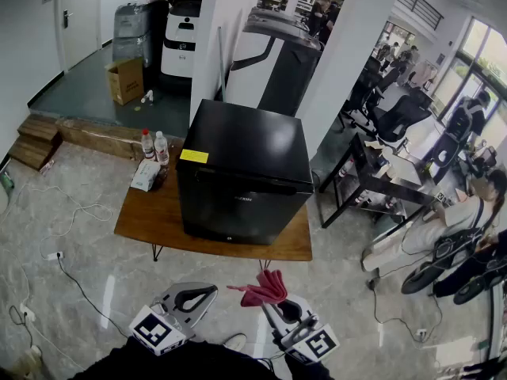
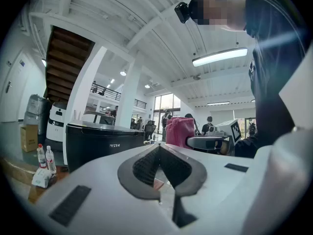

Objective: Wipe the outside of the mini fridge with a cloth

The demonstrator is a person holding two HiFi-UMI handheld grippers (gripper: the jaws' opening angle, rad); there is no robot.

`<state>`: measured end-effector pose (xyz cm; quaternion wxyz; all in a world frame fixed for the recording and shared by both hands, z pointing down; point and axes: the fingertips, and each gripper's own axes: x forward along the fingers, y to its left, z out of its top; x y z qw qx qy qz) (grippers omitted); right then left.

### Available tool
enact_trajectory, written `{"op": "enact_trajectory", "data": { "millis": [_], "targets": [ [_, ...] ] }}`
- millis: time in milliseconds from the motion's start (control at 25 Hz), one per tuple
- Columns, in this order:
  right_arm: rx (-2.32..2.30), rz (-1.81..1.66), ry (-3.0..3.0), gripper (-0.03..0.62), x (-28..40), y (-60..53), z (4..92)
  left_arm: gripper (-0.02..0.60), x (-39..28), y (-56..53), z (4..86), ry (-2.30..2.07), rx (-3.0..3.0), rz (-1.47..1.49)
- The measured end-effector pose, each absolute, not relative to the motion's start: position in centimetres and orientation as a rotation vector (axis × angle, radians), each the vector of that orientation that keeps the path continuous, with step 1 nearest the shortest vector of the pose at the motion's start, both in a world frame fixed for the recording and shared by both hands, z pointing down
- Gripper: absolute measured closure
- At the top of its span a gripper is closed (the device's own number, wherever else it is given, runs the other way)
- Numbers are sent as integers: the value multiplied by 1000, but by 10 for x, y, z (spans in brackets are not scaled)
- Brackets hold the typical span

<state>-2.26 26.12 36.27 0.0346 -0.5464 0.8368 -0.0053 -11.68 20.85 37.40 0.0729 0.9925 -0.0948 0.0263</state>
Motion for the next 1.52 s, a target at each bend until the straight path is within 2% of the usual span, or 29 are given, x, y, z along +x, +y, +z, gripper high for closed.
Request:
{"op": "enact_trajectory", "data": {
  "millis": [840,1520],
  "targets": [
    [-1603,-3,2657,530,-17,256,348,577,-101,205,367,-323,2992,48],
    [-1509,72,2717,530,34,277,341,577,-41,233,354,-442,3039,40]
  ]
}}
